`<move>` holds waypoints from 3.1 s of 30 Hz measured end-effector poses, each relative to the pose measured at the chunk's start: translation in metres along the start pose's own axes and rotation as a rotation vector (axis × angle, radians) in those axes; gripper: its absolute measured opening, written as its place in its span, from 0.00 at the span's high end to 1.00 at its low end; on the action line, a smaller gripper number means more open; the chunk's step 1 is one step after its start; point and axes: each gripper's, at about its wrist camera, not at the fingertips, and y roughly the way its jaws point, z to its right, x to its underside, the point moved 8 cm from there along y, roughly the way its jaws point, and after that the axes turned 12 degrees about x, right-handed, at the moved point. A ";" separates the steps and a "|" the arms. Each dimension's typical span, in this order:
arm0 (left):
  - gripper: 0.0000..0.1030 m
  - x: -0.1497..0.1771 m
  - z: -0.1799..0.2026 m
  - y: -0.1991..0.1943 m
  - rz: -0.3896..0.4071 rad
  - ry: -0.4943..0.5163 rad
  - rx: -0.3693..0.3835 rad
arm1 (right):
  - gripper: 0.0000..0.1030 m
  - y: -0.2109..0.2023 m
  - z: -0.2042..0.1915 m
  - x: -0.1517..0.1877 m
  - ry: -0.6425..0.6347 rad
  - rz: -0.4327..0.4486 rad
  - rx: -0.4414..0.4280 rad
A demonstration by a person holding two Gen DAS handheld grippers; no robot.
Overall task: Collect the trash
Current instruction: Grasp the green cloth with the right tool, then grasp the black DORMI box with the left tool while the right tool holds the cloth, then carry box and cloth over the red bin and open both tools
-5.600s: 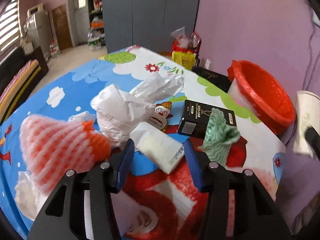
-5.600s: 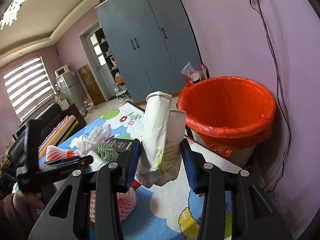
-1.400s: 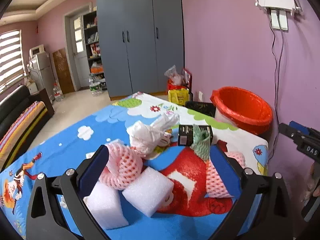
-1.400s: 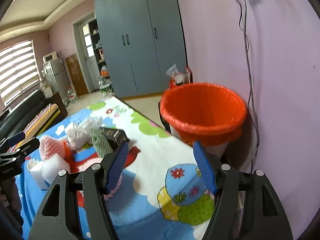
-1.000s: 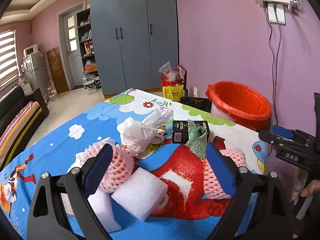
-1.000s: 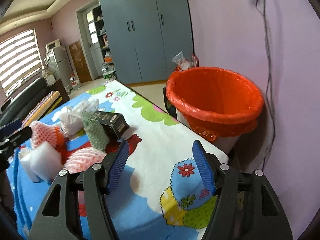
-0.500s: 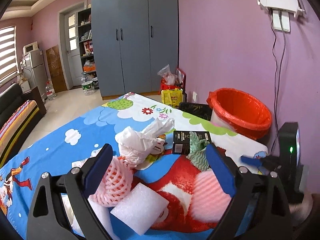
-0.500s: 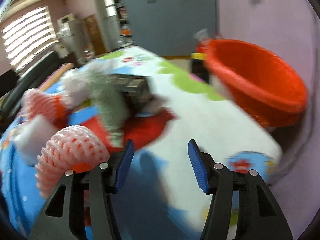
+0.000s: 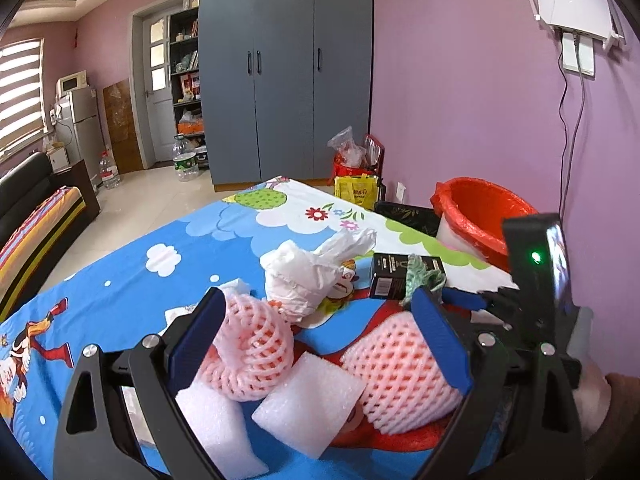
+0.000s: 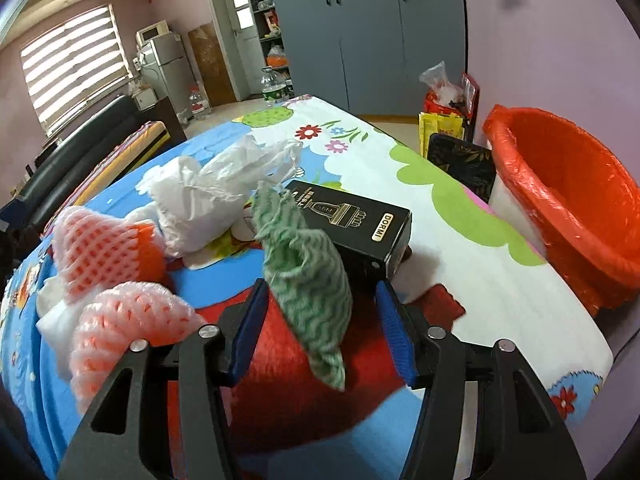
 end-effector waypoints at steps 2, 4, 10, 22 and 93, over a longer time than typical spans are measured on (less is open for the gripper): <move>0.12 0.001 0.001 0.002 -0.009 0.001 0.001 | 0.72 0.002 -0.002 0.001 -0.011 -0.005 0.000; 0.12 0.001 0.004 0.003 -0.010 0.006 0.006 | 0.74 -0.002 -0.001 0.001 0.001 0.018 -0.020; 0.12 -0.004 0.023 0.018 -0.034 0.006 0.040 | 0.74 -0.031 0.027 0.005 0.057 0.088 -0.030; 0.12 -0.036 0.100 0.074 -0.043 -0.038 0.089 | 0.74 -0.067 0.120 0.008 0.205 0.168 0.020; 0.63 -0.078 0.221 0.194 -0.058 0.096 0.183 | 0.74 -0.053 0.274 -0.031 0.350 0.299 0.152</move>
